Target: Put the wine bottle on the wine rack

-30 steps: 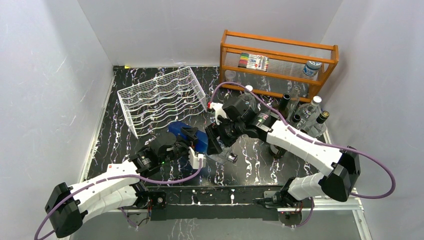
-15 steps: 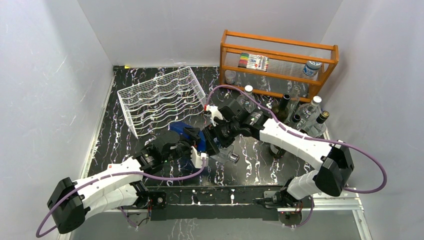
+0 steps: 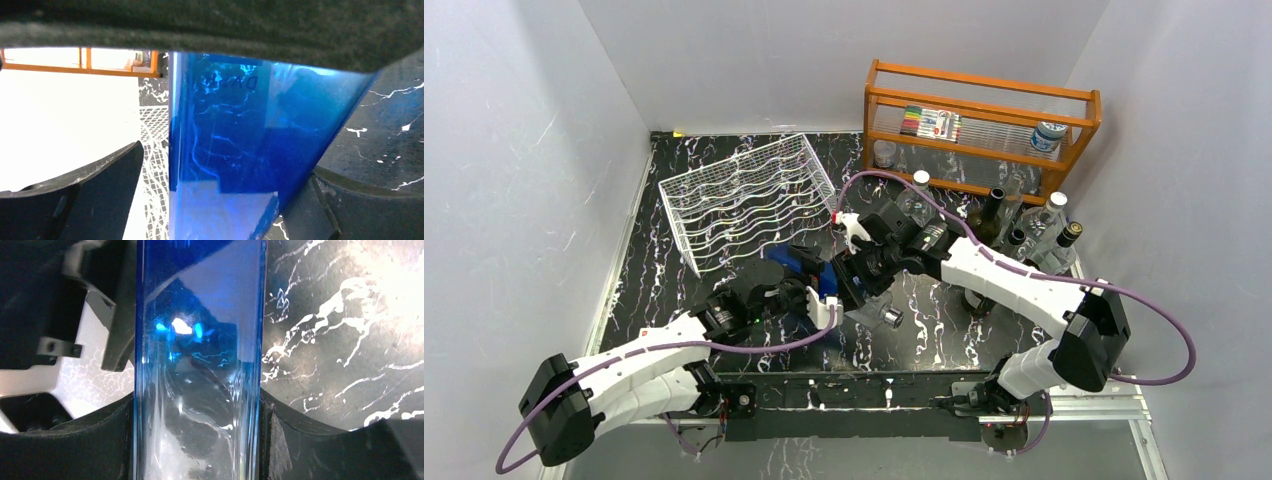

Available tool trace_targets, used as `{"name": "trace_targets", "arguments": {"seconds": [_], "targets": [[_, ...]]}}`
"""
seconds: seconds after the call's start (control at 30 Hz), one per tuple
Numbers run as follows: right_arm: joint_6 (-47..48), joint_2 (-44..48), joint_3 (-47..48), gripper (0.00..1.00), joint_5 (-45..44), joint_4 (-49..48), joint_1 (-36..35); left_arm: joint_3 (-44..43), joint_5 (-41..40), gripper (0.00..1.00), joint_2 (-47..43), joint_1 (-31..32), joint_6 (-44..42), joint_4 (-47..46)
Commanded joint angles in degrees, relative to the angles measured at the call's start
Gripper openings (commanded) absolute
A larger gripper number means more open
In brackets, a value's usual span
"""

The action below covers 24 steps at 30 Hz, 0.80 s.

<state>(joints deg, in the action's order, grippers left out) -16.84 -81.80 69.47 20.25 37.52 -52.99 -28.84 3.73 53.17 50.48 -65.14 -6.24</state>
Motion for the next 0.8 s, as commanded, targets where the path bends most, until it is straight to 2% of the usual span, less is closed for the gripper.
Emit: {"name": "trace_targets", "arguments": {"seconds": [0.0, 0.37, 0.57, 0.63, 0.7, 0.77], "targets": [[1.74, 3.76, 2.31, 0.0, -5.36, -0.2, -0.36, -5.16, -3.01, 0.98, -2.04, -0.08, 6.55, -5.26], [0.1, 9.28, 1.31, 0.0, -17.93, 0.29, 0.54, -5.06, -6.46, 0.98, -7.84, -0.11, 17.14, 4.23], [-0.49, 9.25, 0.38, 0.0, -21.53, -0.01, 0.61, -10.01, -10.12, 0.98, -7.88, -0.15, 29.7, 7.72], [-0.89, 9.28, -0.74, 0.0, -22.02, -1.4, 0.57, -12.25, -14.16, 0.98, -6.81, -0.15, 36.26, 7.72], [-1.5, 9.13, -1.71, 0.0, -22.73, -2.6, 0.56, -15.67, -21.76, 0.98, -4.87, -0.2, 44.95, 8.38], [-2.07, 9.05, -3.18, 0.0, -22.67, -4.6, 0.61, -20.95, -29.61, 0.98, -1.77, -0.14, 52.8, 13.99]]}}
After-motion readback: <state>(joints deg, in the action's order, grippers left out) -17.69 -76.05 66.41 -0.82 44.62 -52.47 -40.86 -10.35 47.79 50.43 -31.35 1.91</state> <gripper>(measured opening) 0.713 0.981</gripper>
